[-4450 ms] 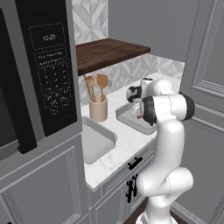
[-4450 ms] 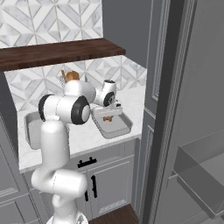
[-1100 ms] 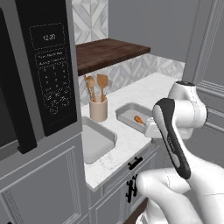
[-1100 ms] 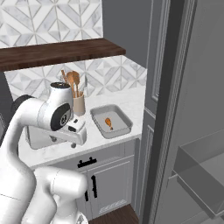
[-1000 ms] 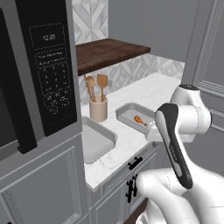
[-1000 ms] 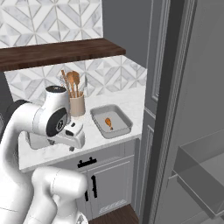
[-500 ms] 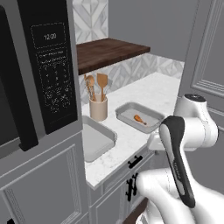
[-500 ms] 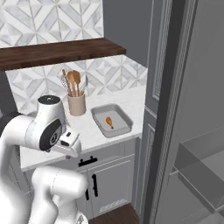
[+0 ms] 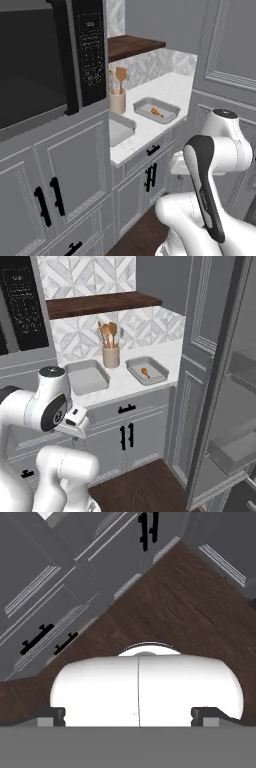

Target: Place one eggplant and one chicken drumstick in each tupperware on the nearby counter, to pack two identical lunches.

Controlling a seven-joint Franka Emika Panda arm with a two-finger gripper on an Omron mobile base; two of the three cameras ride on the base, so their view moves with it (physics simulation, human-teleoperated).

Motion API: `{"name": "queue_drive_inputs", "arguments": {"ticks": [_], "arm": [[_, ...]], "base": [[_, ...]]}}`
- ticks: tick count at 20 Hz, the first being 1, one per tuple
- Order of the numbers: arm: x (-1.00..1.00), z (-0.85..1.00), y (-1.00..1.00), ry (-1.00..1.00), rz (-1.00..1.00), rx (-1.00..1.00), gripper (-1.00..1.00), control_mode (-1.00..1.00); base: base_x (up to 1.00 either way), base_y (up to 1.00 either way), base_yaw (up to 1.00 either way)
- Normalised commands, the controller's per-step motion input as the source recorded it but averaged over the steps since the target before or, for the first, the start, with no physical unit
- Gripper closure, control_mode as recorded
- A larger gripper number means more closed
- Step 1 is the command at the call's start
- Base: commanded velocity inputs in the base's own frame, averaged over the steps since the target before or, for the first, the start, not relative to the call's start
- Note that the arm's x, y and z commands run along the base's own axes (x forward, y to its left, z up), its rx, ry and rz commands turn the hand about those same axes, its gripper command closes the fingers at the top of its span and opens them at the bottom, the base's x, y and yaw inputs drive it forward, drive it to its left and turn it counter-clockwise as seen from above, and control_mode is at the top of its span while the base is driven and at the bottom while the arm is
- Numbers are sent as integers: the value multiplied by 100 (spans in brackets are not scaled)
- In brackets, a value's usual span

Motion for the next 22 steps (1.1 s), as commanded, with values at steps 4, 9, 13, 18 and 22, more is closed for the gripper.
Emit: {"name": "queue_drive_inputs", "arguments": {"ticks": [4, 9, 13, 18, 22], "arm": [[0, 0, 0, 0, 0, 0, -100, 100], [0, 0, 0, 0, 0, 0, -100, 100], [0, 0, 0, 0, 0, 0, -100, 100], [0, 0, 0, 0, 0, 0, -100, 100], [0, 0, 0, 0, 0, 0, -100, 100]], "base": [[-67, -5, -56], [0, 0, -98], [0, -6, -93], [0, -36, -82], [75, -64, -5]]}}
